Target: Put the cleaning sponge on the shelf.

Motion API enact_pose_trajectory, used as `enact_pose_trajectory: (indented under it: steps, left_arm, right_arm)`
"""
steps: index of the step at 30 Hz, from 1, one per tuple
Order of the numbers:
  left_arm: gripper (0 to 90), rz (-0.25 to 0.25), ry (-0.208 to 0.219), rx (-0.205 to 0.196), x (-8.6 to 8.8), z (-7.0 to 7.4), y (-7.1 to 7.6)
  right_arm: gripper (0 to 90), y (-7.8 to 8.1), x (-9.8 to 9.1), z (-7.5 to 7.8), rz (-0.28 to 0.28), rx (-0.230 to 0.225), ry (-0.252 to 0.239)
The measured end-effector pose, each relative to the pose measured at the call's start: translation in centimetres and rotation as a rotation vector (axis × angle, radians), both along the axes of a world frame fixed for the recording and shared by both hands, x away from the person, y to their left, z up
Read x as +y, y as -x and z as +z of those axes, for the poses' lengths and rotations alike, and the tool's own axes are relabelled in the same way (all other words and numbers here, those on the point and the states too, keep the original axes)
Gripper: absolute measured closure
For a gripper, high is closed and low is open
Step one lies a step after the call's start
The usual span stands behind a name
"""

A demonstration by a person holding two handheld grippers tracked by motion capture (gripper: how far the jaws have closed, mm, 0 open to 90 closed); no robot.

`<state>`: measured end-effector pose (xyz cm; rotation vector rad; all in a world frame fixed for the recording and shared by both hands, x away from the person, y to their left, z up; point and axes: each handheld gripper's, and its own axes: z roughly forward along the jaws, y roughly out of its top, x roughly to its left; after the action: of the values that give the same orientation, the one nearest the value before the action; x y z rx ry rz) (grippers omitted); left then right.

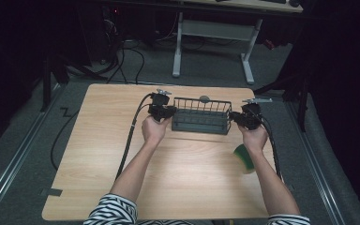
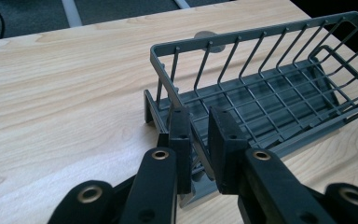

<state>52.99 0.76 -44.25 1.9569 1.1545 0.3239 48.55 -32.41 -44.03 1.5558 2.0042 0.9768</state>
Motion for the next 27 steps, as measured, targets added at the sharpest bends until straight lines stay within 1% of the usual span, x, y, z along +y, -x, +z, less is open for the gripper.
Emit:
enact_pose_trajectory:
  steps: [1, 3, 4, 7, 10, 12, 14, 15, 16, 17, 18, 19, 21, 22, 23, 24, 25, 27]
  left_arm:
    - [80.2, -0.001, -0.001, -0.004, 0.3, 0.0, 0.5]
    - [80.2, -0.005, -0.002, -0.006, 0.6, 0.0, 0.9]
    - [80.2, -0.005, -0.002, -0.006, 0.6, 0.0, 0.9]
    - [80.2, -0.012, -0.005, -0.012, 1.1, -0.1, 1.5]
    - [80.2, -0.018, -0.015, -0.008, 1.6, 0.0, 2.2]
    - [80.2, -0.021, -0.039, -0.016, 1.7, 0.1, 2.7]
    - [80.2, -0.021, -0.033, -0.017, 1.9, 0.1, 3.3]
    - [80.2, -0.021, -0.023, -0.02, 2.4, 0.0, 3.8]
    - [80.2, -0.021, -0.023, -0.02, 2.4, 0.0, 3.8]
    - [80.2, -0.021, -0.014, -0.02, 2.7, 0.0, 4.2]
    - [80.1, -0.022, -0.009, -0.018, 2.9, -0.1, 4.5]
    - [80.1, -0.023, -0.009, -0.018, 3.1, -0.1, 4.7]
    - [80.2, -0.026, -0.008, -0.015, 3.4, 0.0, 5.2]
    - [80.2, -0.029, -0.01, -0.017, 3.6, 0.0, 5.5]
    - [80.3, -0.03, -0.011, -0.02, 3.8, 0.0, 5.8]
    - [80.3, -0.032, -0.013, -0.02, 3.9, 0.0, 6.1]
    - [80.3, -0.036, -0.017, -0.02, 4.1, 0.0, 6.3]
    - [80.3, -0.036, -0.013, -0.022, 4.5, -0.1, 6.9]
  right_arm:
    - [78.5, 0.5, 0.4, 0.1, 0.012, 0.0, 0.025]
    - [78.4, 0.8, 0.7, 0.2, 0.022, 0.001, 0.036]
    - [78.4, 0.8, 0.7, 0.2, 0.022, 0.001, 0.036]
    - [78.1, 1.5, 1.2, 0.2, 0.048, 0.002, 0.049]
    - [78.0, 1.9, 1.3, 0.2, 0.058, -0.005, 0.04]
    - [77.8, 2.3, 1.4, 0.1, 0.067, -0.001, 0.025]
    - [77.7, 3.0, 1.8, 0.2, 0.076, 0.005, 0.033]
    - [77.6, 3.1, 1.8, 0.2, 0.082, 0.003, 0.033]
    - [77.6, 3.4, 1.9, 0.1, 0.083, -0.002, 0.022]
    - [77.6, 3.4, 1.9, 0.1, 0.083, -0.002, 0.022]
    - [77.3, 4.1, 2.0, 0.0, 0.091, -0.005, -0.009]
    - [77.3, 4.1, 2.0, 0.0, 0.091, -0.005, -0.009]
    - [76.9, 4.7, 2.2, 0.0, 0.103, 0.0, -0.011]
    - [76.8, 4.9, 2.4, 0.0, 0.108, -0.005, -0.002]
    - [76.3, 5.6, 2.9, 0.2, 0.129, -0.008, 0.043]
    - [76.3, 5.6, 2.9, 0.2, 0.129, -0.008, 0.043]
    - [76.1, 6.2, 3.2, 0.3, 0.147, -0.01, 0.063]
    - [76.0, 6.3, 3.3, 0.3, 0.151, -0.007, 0.064]
